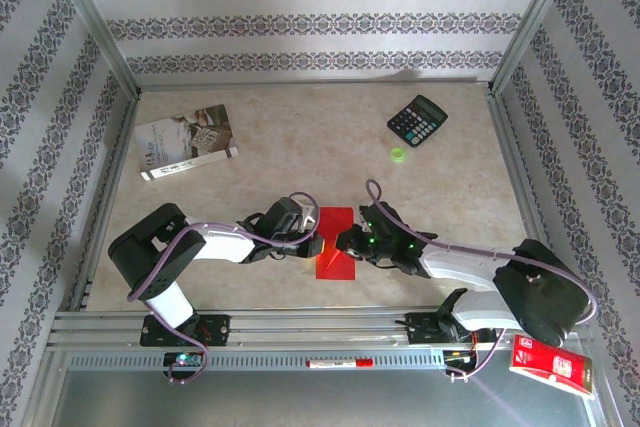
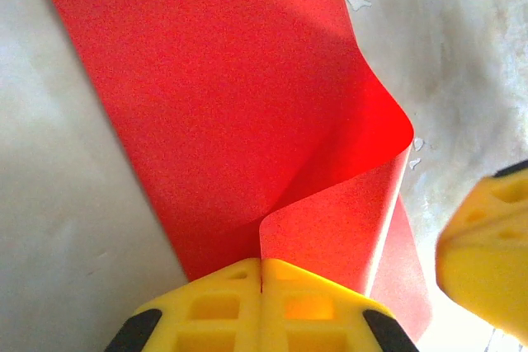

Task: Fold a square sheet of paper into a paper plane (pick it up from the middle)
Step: Fold the triangle a second time at the center of the table.

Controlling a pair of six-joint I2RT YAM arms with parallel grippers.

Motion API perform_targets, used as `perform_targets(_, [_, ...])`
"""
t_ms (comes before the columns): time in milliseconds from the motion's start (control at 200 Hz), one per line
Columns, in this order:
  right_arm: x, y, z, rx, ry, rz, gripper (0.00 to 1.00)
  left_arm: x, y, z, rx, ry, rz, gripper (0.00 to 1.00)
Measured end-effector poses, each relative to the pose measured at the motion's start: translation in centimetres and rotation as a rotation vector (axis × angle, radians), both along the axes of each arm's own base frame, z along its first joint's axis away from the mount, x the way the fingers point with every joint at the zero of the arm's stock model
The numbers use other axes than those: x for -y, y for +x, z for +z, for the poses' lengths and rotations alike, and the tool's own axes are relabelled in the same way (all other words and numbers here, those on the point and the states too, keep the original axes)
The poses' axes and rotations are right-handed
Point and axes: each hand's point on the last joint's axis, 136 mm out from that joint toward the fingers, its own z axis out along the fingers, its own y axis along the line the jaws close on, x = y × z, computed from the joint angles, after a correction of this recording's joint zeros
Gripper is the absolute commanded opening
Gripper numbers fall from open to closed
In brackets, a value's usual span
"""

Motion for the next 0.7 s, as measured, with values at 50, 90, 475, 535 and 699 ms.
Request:
perform_targets(50, [0.0,0.1,-0.3,-0.003,-0.009,0.006,0.02,0.0,0.0,0.0,-0.001,0.001,0.000,0.00])
perform_targets(90, [0.1,0.1,-0.5,-0.010,-0.015,0.010,0.02,0.0,0.0,0.0,-0.002,0.002,0.000,0.00])
perform_targets(475, [0.6,0.4,-2.2,-0.048,-0.060,0.032,0.02,0.0,0.0,0.0,-0.005,0.004,-0.001,0.00])
perform_targets(535, [0.7,0.3,-2.3,-0.049,-0.063,0.035,0.01,0.0,0.0,0.0,-0.005,0.004,-0.001,0.00])
perform_targets(699, [0.8,0.3,-2.7,-0.055,-0.071,0.034,0.01,0.0,0.0,0.0,-0.006,0.006,-0.001,0.00])
